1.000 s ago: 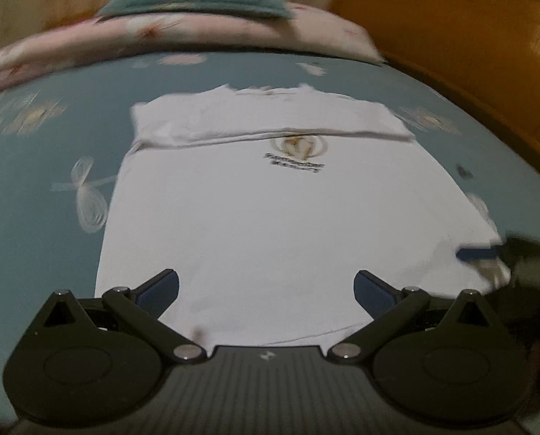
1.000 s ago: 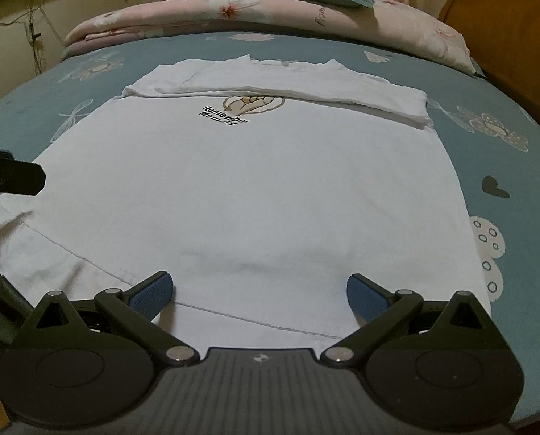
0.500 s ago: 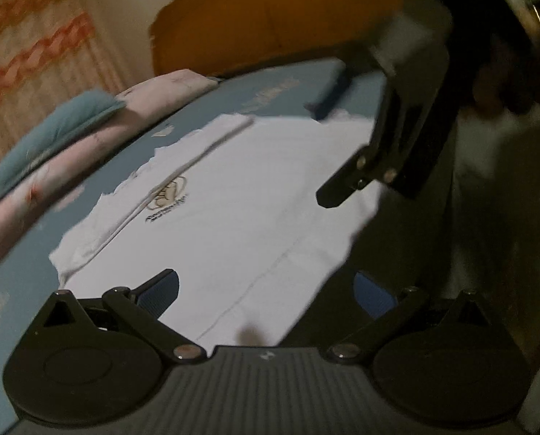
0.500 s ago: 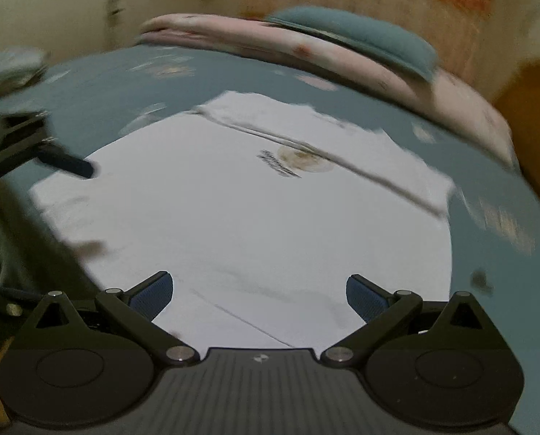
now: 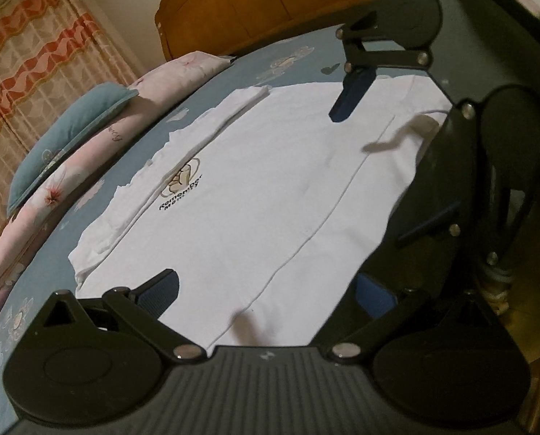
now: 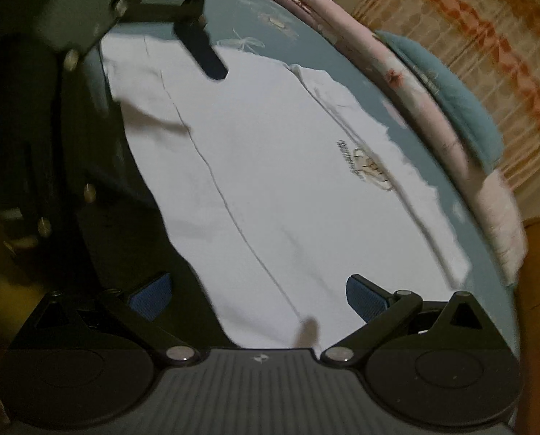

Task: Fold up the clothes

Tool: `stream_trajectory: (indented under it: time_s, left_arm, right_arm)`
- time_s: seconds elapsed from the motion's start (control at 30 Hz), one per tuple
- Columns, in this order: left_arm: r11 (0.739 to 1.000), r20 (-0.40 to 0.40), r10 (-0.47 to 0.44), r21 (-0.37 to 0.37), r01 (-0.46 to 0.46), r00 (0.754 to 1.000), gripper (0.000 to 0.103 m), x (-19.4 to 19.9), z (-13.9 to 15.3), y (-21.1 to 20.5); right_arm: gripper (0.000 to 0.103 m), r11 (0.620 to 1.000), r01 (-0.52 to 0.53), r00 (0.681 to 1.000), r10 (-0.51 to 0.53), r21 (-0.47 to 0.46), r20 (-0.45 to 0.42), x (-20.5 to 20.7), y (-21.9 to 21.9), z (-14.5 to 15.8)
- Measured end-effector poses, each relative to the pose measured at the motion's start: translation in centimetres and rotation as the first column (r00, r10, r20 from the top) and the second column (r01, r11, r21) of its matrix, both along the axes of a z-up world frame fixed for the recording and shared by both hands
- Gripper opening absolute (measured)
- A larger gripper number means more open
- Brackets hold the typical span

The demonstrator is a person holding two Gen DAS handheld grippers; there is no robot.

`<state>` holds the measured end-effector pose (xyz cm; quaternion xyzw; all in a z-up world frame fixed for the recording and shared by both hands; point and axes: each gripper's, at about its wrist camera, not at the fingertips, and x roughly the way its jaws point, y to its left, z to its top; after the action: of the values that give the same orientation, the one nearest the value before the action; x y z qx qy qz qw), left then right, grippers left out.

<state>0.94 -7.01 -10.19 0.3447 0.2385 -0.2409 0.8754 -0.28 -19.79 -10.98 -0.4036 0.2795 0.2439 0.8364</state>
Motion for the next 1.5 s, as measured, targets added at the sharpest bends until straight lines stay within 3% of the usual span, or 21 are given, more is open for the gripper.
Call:
stream_trajectory:
  time_s: [0.3, 0.53, 0.67, 0.87, 1.07, 1.3, 1.5]
  left_arm:
    - [0.999, 0.01, -0.045, 0.008, 0.045, 0.999, 0.102, 0.0, -0.4, -0.9]
    - [0.999, 0.021, -0.04, -0.028, 0.04, 0.999, 0.102, 0.7, 0.3, -0.9]
    - [1.0, 0.072, -0.016, 0.006, 0.016, 0.997, 0.102, 1.4, 0.2, -1.0]
    - [1.0, 0.04, -0.006, -0.019, 0.007, 0.999, 0.102, 1.9, 0.7, 0.3]
    - [0.999, 0.014, -0.029, -0.028, 0.029, 0.999, 0.102, 1.6, 0.8, 0.4]
    - [0.997, 0.002, -0.081, 0.003, 0.081, 0.997, 0.102, 0.9, 0.2, -0.6]
    - [0.997, -0.016, -0.073, 0.028, 0.074, 0.997, 0.102, 0.4, -0.4, 0.1]
  right_arm:
    - [0.103, 0.998, 0.0, 0.998, 0.004, -0.057, 0.067, -0.5, 0.2, 1.1]
    - [0.103, 0.998, 0.051, 0.985, -0.045, -0.031, 0.166, -0.4, -0.2, 2.3]
    - [0.103, 0.998, 0.067, 0.984, -0.066, 0.002, 0.164, -0.2, -0.6, 3.1]
    - [0.103, 1.0, 0.026, 0.993, -0.027, 0.012, 0.119, -0.8, -1.0, 2.9]
    - [0.103, 0.998, -0.027, 0.996, 0.032, -0.064, 0.086, -2.1, -0.4, 0.7]
    - [0.103, 1.0, -0.007, 0.994, 0.01, -0.029, 0.108, -2.0, -0.6, 1.0]
    - [0.103, 1.0, 0.013, 0.996, -0.012, -0.009, 0.094, -2.3, -1.2, 0.9]
